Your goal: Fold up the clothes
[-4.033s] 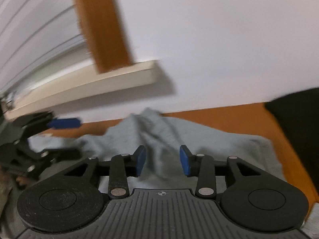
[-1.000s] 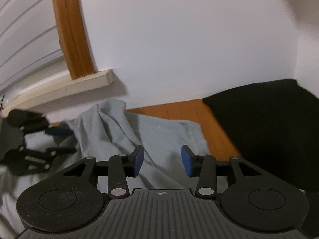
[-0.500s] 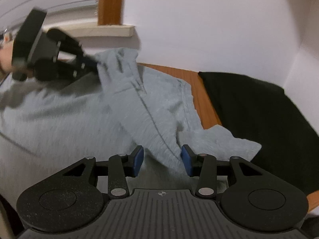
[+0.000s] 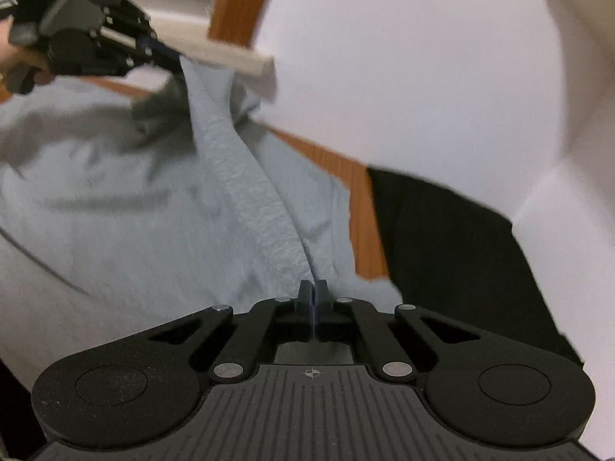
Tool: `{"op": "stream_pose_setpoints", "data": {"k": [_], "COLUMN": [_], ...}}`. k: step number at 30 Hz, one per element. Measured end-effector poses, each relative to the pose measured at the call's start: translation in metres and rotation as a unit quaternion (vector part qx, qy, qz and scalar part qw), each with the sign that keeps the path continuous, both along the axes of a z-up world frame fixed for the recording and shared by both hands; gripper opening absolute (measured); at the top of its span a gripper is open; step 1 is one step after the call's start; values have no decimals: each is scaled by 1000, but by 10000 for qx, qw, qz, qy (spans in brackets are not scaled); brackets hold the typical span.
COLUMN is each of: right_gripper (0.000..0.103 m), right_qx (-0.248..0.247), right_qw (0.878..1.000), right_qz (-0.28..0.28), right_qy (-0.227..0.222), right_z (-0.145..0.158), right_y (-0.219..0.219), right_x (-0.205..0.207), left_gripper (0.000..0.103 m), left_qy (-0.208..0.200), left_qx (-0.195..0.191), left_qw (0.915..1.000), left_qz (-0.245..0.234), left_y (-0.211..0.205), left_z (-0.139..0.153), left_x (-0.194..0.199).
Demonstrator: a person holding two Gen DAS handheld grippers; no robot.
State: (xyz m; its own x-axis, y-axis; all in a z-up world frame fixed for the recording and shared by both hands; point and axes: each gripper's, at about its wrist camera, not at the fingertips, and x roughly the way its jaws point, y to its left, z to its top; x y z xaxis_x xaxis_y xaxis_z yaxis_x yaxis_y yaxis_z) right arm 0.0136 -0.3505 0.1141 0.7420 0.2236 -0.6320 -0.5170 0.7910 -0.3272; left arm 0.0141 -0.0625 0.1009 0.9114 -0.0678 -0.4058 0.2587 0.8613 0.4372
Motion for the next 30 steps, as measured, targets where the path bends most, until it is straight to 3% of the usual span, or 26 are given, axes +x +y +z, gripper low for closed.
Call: {"op": "stream_pose_setpoints", "data": {"k": [3,10,14,15,18,21,23,25,28,30], "right_gripper": [1,1,10,12,17,28,29,30,31,33], "right_qx": [196,825,883,848,750,673,620,528,411,452], "right_qw": [9996,9893,9855,9858,9879,9896,9908,9918,9936,9947], "right_qz": [191,1021,1246,1247,1159,1078,1006,935,788,630], "right_qy": [14,635,747,739,711,672,664,688,703,672], "right_z": [23,40,42,40,34,27,20,10,-11,-26], "right_y": [10,54,77,81,86,90,87,85,80,73], "right_x": [-11,-30,-29,-27,-18,-13,-14,-15,-14,-12], "left_gripper": [3,6,20,22,43,56,60,60,60,60], "left_qy": [54,520,774,804,880,942,987,1075,1218,1266], "left_qx": [-7,193,194,118,-263,-1011,-1608,-2332,-3386,-4075], "left_qw": [10000,9976,9948,9943,9919,9862,9780,9631,9298,9011], "left_qz": [74,419,634,696,873,912,886,806,769,769], "left_y": [12,48,70,76,90,92,91,84,73,65], "left_z": [5,-15,-28,-29,-32,-30,-29,-31,-35,-40], "left_x": [-14,-39,-51,-55,-64,-75,-84,-92,-100,-106]}}
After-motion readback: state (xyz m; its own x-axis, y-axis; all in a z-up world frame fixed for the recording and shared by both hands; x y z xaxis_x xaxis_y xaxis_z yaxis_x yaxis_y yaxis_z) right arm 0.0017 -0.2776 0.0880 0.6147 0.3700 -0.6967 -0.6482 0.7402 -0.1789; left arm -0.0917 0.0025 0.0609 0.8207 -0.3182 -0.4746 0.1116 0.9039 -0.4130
